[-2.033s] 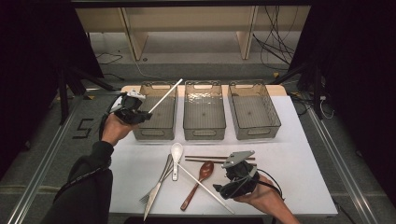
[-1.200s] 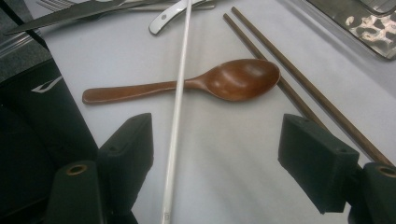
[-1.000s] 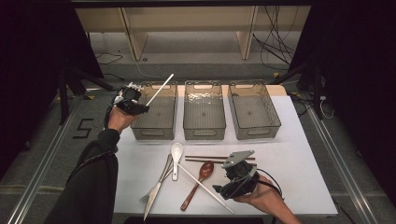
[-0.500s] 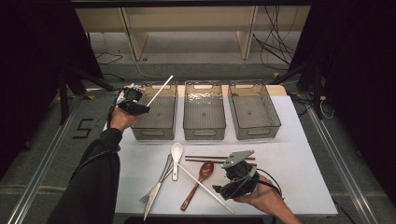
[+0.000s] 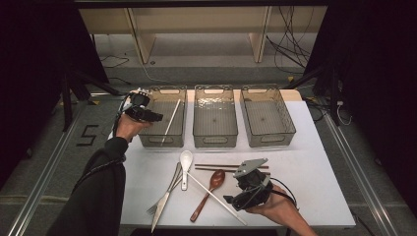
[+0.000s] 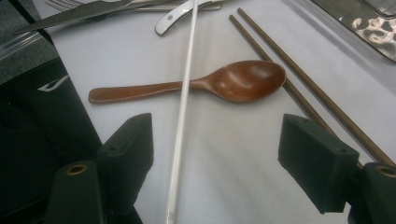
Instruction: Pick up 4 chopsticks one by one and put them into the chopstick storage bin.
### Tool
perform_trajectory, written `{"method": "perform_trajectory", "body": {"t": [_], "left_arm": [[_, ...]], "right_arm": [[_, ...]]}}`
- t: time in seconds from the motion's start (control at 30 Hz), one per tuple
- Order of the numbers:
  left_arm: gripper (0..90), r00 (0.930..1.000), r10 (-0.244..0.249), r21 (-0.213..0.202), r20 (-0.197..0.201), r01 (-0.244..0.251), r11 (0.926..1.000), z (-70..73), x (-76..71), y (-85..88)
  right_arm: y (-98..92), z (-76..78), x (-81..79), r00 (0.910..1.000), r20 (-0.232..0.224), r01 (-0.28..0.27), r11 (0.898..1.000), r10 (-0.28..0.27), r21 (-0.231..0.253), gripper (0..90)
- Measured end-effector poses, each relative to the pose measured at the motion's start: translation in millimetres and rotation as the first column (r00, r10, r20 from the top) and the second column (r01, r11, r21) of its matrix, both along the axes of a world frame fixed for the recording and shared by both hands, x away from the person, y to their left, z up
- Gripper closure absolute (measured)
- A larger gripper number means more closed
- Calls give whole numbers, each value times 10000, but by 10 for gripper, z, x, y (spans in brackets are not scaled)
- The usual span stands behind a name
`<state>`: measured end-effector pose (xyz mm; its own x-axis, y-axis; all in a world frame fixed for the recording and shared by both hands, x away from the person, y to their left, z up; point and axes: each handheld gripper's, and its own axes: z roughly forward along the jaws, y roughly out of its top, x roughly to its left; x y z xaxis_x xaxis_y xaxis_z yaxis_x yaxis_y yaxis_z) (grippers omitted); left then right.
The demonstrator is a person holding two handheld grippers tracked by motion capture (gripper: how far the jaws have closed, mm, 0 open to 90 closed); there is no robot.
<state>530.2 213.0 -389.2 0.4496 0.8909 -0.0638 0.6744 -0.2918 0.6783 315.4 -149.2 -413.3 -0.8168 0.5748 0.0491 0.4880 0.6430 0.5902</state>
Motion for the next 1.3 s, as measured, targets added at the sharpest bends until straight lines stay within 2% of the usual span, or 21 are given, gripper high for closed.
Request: {"method": "perform_trajectory", "body": {"t": [0.07, 0.17, 0.33, 0.47, 0.53, 0.6, 0.67, 0.73, 0.77, 0.8, 0.83, 1.0, 1.1, 1.3], "left_arm": [[295, 9996, -289, -496, 63, 292, 9983, 67, -82, 6], [243, 9978, -599, -757, 290, 619, 9952, 167, -227, -1], [198, 9921, -1127, -1013, 546, 1178, 9879, 295, -519, -61], [172, 9841, -1632, -928, 699, 1693, 9812, 329, -762, -153], [163, 9783, -1926, -1011, 759, 1997, 9746, 323, -868, -190], [159, 9730, -2158, -914, 821, 2229, 9705, 307, -950, -227], [152, 9710, -2208, -818, 911, 2283, 9701, 295, -1007, -262], [151, 9652, -2408, -880, 1020, 2499, 9643, 262, -1064, -278], [152, 9631, -2511, -758, 968, 2587, 9630, 235, -1086, -286], [150, 9634, -2536, -702, 871, 2599, 9631, 207, -1104, -287], [149, 9643, -2524, -811, 797, 2586, 9626, 182, -1124, -288], [149, 9615, -2591, -828, 912, 2666, 9603, 138, -1243, -283], [149, 9563, -2762, -982, 954, 2852, 9534, 113, -1325, -295], [150, 9512, -2847, -1174, 1187, 2982, 9473, 82, -1503, -315]], "right_arm": [[1, -5, 0, 10000, -6, -69, 10000, 69, -45, 274], [15, -11, -1, 10000, -77, -22, 10000, 22, -70, 272], [41, -36, 5, 9999, -145, 26, 9997, -30, -235, 272], [68, -76, 15, 9995, -302, -40, 9992, 28, -400, 273], [85, -99, 9, 9992, -405, -77, 9985, 55, -542, 272], [98, -117, 8, 9990, -436, -159, 9980, 132, -618, 272], [114, -126, 5, 9989, -445, -183, 9975, 153, -684, 272], [124, -128, 0, 9987, -477, -187, 9974, 154, -699, 272], [127, -130, -4, 9986, -507, -164, 9971, 127, -740, 272], [127, -135, -5, 9987, -498, -166, 9968, 128, -778, 272], [127, -140, -2, 9987, -493, -195, 9967, 156, -793, 272], [140, -154, -7, 9979, -627, -220, 9949, 159, -987, 272], [157, -162, -17, 9973, -719, -215, 9937, 135, -1102, 273], [190, -212, -28, 9959, -881, -339, 9886, 211, -1467, 306]]}}
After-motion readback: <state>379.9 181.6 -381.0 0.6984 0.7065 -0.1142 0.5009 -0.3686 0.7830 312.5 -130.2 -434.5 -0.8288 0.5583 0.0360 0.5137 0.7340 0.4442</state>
